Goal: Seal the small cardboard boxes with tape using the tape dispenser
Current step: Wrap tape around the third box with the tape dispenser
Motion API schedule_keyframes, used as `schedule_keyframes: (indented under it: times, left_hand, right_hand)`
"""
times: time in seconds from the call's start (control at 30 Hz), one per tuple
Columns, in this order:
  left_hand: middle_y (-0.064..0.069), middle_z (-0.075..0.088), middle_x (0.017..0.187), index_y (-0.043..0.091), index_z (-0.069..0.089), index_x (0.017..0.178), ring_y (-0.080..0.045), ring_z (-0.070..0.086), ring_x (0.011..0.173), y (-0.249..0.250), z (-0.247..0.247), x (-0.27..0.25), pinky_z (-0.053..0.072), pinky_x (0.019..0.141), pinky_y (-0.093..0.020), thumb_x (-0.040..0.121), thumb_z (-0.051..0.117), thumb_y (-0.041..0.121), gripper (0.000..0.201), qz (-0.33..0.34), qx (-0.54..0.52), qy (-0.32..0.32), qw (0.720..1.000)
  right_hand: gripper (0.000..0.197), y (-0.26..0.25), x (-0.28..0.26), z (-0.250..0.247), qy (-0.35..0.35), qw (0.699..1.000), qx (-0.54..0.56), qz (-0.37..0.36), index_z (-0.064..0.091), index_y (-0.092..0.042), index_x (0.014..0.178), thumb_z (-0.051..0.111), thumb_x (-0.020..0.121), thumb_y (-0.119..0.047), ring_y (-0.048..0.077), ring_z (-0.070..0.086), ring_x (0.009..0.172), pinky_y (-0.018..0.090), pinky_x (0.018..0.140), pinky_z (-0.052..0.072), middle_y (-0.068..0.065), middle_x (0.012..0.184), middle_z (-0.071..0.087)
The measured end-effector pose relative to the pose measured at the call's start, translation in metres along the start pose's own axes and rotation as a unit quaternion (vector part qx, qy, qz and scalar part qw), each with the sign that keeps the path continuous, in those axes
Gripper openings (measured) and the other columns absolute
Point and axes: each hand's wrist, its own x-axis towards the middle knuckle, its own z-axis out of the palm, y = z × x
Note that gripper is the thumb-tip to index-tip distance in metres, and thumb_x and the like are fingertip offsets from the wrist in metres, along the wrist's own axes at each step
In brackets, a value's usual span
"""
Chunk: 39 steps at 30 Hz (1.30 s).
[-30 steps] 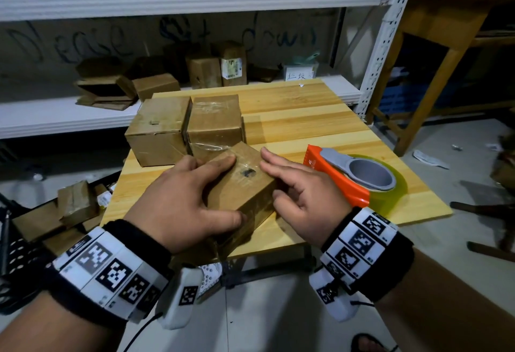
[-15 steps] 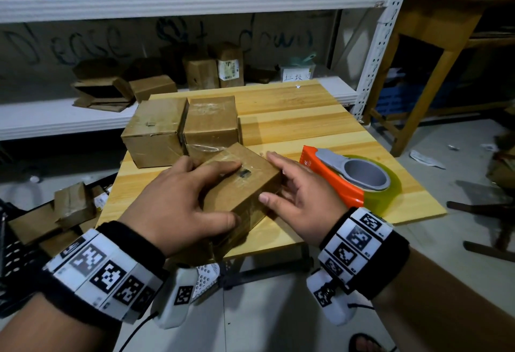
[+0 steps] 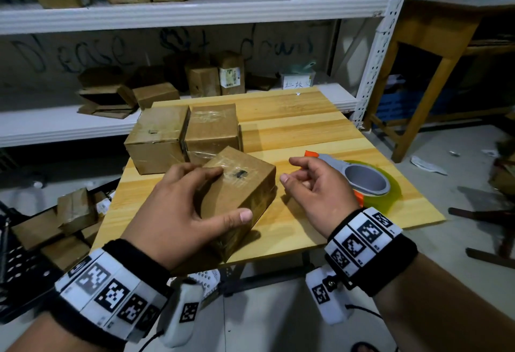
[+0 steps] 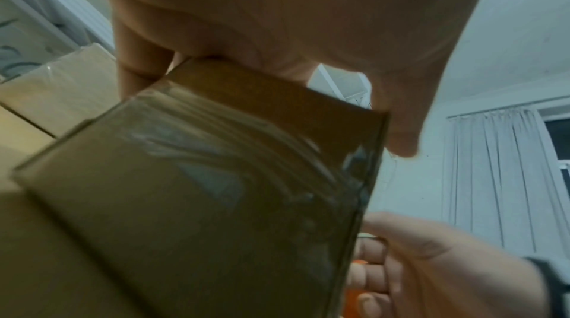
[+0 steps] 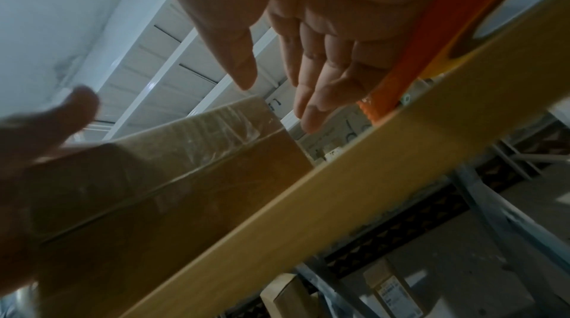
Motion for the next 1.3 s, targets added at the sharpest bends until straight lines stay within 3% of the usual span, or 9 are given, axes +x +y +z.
schedule_keyframes:
  times: [0.23,0.4,0.57,0.63,0.77,0.9,1.07,1.2,1.3]
  left_hand:
    - [0.016,0.039,0.148,0.036,0.047,0.153,-0.007,0.045,0.132,0.007,-0.004,-0.004,0.048,0.109,-0.032,0.037,0.063,0.103,0.135,0.004,-0.028,-0.027,0.999]
    - [0.024,0.04,0.143,0.036,0.049,0.153,0.007,0.045,0.122,0.011,-0.008,-0.003,0.038,0.087,-0.004,0.033,0.073,0.092,0.135,0.015,-0.08,-0.062,0.995]
    - [0.028,0.036,0.143,0.037,0.043,0.156,0.022,0.041,0.114,0.012,-0.009,-0.003,0.03,0.085,0.01,0.03,0.08,0.088,0.141,0.031,-0.098,-0.096,0.99]
    - [0.033,0.042,0.136,0.037,0.045,0.154,0.022,0.045,0.114,0.013,-0.005,-0.003,0.038,0.086,0.004,0.032,0.082,0.085,0.136,0.025,-0.117,-0.073,0.99]
    - [0.021,0.058,0.129,0.039,0.054,0.145,-0.001,0.059,0.114,0.023,0.005,0.0,0.054,0.084,-0.02,0.036,0.086,0.076,0.119,-0.018,-0.226,-0.012,0.974]
    - [-0.001,0.069,0.128,0.03,0.066,0.134,-0.02,0.07,0.111,0.035,0.012,0.012,0.056,0.088,-0.036,0.048,0.087,0.059,0.093,-0.066,-0.445,0.02,0.893]
    - [-0.02,0.07,0.126,0.016,0.066,0.133,-0.039,0.071,0.108,0.047,0.029,0.027,0.057,0.087,-0.047,0.075,0.077,0.052,0.069,-0.105,-0.589,-0.046,0.8]
    - [-0.01,0.075,0.122,0.022,0.069,0.129,-0.037,0.067,0.116,0.053,0.046,0.037,0.051,0.1,-0.053,0.08,0.069,0.06,0.062,-0.115,-0.552,-0.034,0.825]
    - [-0.005,0.077,0.112,0.023,0.074,0.117,-0.034,0.064,0.115,0.058,0.05,0.042,0.047,0.105,-0.053,0.082,0.068,0.058,0.049,-0.144,-0.502,-0.001,0.853]
  right_hand:
    - [0.039,0.005,0.014,-0.011,0.025,0.999,-0.039,-0.002,0.067,-0.02,0.131,0.071,0.097,-0.038,0.003,0.067,0.087,0.026,0.081,0.058,-0.01,0.099,0.069]
    - [0.03,0.001,0.012,-0.005,0.019,1.0,0.016,0.005,0.07,-0.023,0.125,0.069,0.098,-0.036,0.013,0.074,0.086,0.045,0.079,0.065,-0.006,0.103,0.072]
    - [0.025,-0.002,0.005,-0.006,0.006,0.986,0.151,0.072,0.068,-0.019,0.121,0.071,0.098,-0.029,0.024,0.078,0.085,0.051,0.069,0.067,0.004,0.114,0.066]
    - [0.02,-0.002,0.005,-0.009,0.019,0.978,0.193,0.08,0.068,-0.019,0.117,0.071,0.098,-0.025,0.022,0.075,0.098,0.046,0.074,0.067,0.008,0.117,0.067]
    - [0.027,-0.003,0.004,-0.01,0.056,0.977,0.2,0.056,0.066,-0.024,0.123,0.072,0.097,-0.03,0.015,0.071,0.104,0.044,0.091,0.063,-0.001,0.118,0.071]
    - [0.039,-0.007,0.005,-0.008,0.089,0.966,0.238,0.044,0.065,-0.034,0.118,0.073,0.086,-0.054,0.012,0.071,0.108,0.048,0.1,0.058,-0.006,0.117,0.072]
    - [0.026,-0.012,0.005,-0.008,0.043,0.941,0.328,0.079,0.077,-0.042,0.096,0.066,0.087,-0.063,0.024,0.076,0.105,0.058,0.099,0.057,-0.003,0.104,0.081]
    - [0.038,-0.013,0.005,-0.006,0.038,0.936,0.342,0.074,0.078,-0.041,0.102,0.065,0.077,-0.066,0.02,0.075,0.109,0.055,0.103,0.055,-0.006,0.108,0.081]
    - [0.034,-0.012,0.012,-0.01,0.049,0.935,0.341,0.083,0.077,-0.03,0.106,0.071,0.087,-0.057,0.02,0.075,0.106,0.054,0.102,0.057,-0.005,0.107,0.081]
